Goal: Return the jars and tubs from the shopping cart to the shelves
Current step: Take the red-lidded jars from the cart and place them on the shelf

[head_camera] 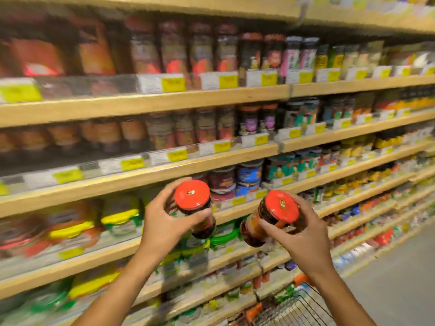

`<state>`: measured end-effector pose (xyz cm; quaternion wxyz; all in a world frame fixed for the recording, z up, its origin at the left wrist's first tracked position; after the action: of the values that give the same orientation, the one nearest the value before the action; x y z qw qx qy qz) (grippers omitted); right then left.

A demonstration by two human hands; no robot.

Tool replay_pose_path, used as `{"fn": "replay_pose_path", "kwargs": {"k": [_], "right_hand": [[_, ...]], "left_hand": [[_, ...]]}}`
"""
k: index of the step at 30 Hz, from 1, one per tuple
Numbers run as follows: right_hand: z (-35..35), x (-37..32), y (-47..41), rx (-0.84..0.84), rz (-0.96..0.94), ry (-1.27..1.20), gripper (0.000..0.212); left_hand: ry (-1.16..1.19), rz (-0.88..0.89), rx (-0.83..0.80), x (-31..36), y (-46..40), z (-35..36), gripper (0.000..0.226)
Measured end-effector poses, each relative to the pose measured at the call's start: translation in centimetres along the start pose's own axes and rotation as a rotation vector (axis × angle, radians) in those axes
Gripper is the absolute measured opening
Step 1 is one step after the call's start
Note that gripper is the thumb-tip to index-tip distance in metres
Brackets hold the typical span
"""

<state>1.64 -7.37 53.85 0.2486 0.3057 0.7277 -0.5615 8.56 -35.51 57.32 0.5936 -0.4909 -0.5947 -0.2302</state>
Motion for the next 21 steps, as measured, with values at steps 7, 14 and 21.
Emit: {"fn": "replay_pose_path", "kwargs": {"k": [7,14,21], "right_hand": [[11.1,-8.2,-0.1,-0.08,-0.131,-0.107,0.072],[20.2,-14.3,0.6,-0.163,-0.208,-0.227,0.069],[26.2,-19.7,0.9,-0.237,-0.289,-0.303,0.073]], "left_hand": [[-0.017,-0.024,0.166,-1.1,3.6,-14.4,0.075],[-0.035,-0.005,0.321,-0.1,8.1,-25.4,0.073],[-0.084,-0.007,0.422,1.2,11.9,-32.6,0.077]]}}
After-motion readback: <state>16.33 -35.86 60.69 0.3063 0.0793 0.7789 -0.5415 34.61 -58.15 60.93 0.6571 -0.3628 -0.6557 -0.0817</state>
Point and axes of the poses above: each hand's wrist, its own y-axis away from the middle knuckle, its own z-axis out of the palm, x = y × z, the point moved 7 cm from there along -y, towards the middle knuckle, and after that the axes turned 13 degrees about -z, right-handed, at the moved point
